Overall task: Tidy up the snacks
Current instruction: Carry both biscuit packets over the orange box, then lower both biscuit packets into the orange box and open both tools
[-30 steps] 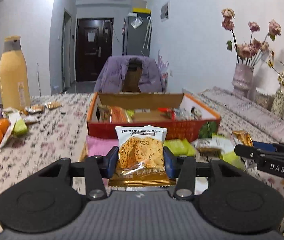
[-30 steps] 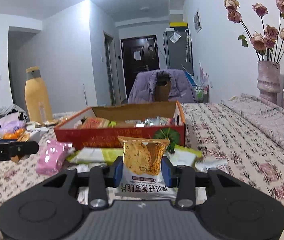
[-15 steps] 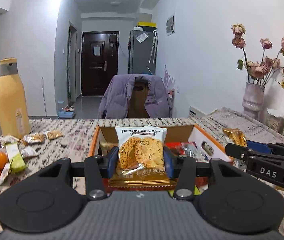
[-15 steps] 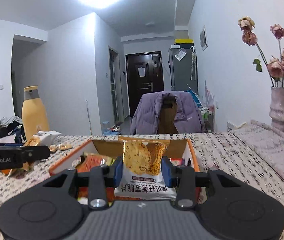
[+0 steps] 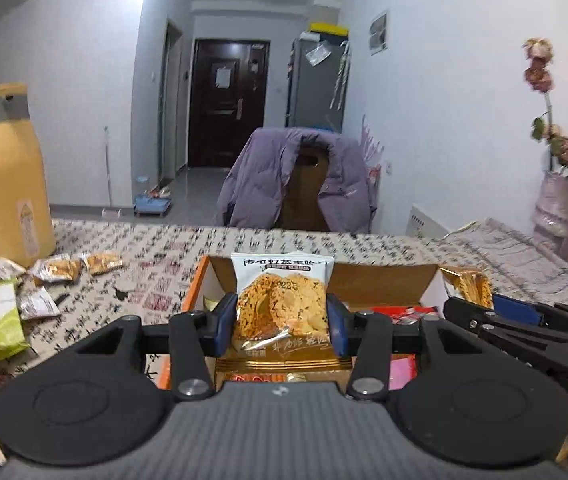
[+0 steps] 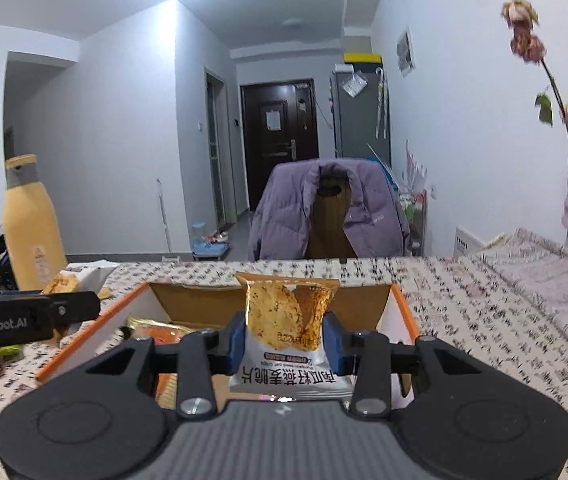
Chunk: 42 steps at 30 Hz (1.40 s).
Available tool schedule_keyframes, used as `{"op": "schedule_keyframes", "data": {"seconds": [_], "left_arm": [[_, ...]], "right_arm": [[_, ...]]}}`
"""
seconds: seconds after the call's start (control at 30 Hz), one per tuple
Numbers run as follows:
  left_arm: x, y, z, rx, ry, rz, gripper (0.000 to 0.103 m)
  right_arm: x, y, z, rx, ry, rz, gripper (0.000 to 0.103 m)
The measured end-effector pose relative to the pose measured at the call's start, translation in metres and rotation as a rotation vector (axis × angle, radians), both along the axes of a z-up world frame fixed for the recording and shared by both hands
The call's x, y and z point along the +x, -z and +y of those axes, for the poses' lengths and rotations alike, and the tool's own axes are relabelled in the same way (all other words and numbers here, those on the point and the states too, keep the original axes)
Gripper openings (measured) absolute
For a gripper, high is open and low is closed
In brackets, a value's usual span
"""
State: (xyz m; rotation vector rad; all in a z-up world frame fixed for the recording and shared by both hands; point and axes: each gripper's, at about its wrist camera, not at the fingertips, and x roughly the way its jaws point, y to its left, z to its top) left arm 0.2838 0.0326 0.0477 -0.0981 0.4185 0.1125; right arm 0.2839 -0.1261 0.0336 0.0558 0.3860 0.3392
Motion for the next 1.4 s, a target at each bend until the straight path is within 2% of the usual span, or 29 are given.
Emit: {"op": "schedule_keyframes", "data": {"seconds": [0.13, 0.27, 0.33, 0.37, 0.4, 0.43, 0.47, 0.53, 0.57, 0.67, 0.83, 1.03, 1.2, 1.4], "left_arm": [[0.008, 0.021, 0.007, -0.037, -0.012, -0.008, 0.047], [0.018, 0.032, 0.006, -0.027, 0.002, 0.013, 0.047], [0.017, 0.034, 0.006, -0.022, 0.009, 0.009, 0.049], [0.016, 0.035, 0.006, -0.014, 0.004, 0.005, 0.054], [0.015, 0.035, 0.006, -0.009, 0.003, -0.002, 0.064], [0.014, 0.035, 0.007, -0.008, -0.003, -0.011, 0.072], [0.012, 0.035, 0.009, -0.009, -0.014, -0.022, 0.085], [0.008, 0.033, 0.010, -0.014, -0.024, -0.045, 0.093], [0.006, 0.033, 0.012, -0.022, -0.031, -0.057, 0.103], [0.001, 0.031, 0.015, -0.033, -0.045, -0.088, 0.103], [0.000, 0.030, 0.012, -0.016, -0.046, -0.088, 0.103], [-0.001, 0.027, 0.011, -0.030, -0.040, -0.084, 0.103], [-0.001, 0.017, 0.011, -0.068, -0.053, -0.047, 0.103], [-0.022, 0.000, 0.008, -0.051, -0.045, -0.054, 0.103]], "right_arm": [[0.007, 0.021, 0.003, -0.017, 0.009, 0.016, 0.039], [0.006, 0.024, 0.005, -0.036, 0.000, 0.017, 0.040], [0.003, 0.024, 0.007, -0.057, 0.005, 0.006, 0.043], [0.002, 0.024, 0.007, -0.063, 0.010, 0.005, 0.046], [0.002, 0.025, 0.007, -0.069, 0.013, 0.008, 0.051], [0.002, 0.026, 0.006, -0.073, 0.017, 0.014, 0.067], [0.002, 0.026, 0.005, -0.072, 0.025, 0.019, 0.084], [0.002, 0.026, 0.000, -0.063, 0.043, 0.019, 0.103], [0.002, 0.026, -0.002, -0.057, 0.054, 0.017, 0.103], [0.003, 0.026, -0.007, -0.038, 0.072, 0.025, 0.103], [0.003, 0.026, -0.010, -0.029, 0.077, 0.028, 0.103], [0.001, 0.021, -0.010, -0.035, 0.081, 0.013, 0.103], [-0.003, 0.015, -0.012, -0.033, 0.081, 0.012, 0.103], [-0.011, 0.001, -0.018, -0.007, 0.047, 0.051, 0.103]]}}
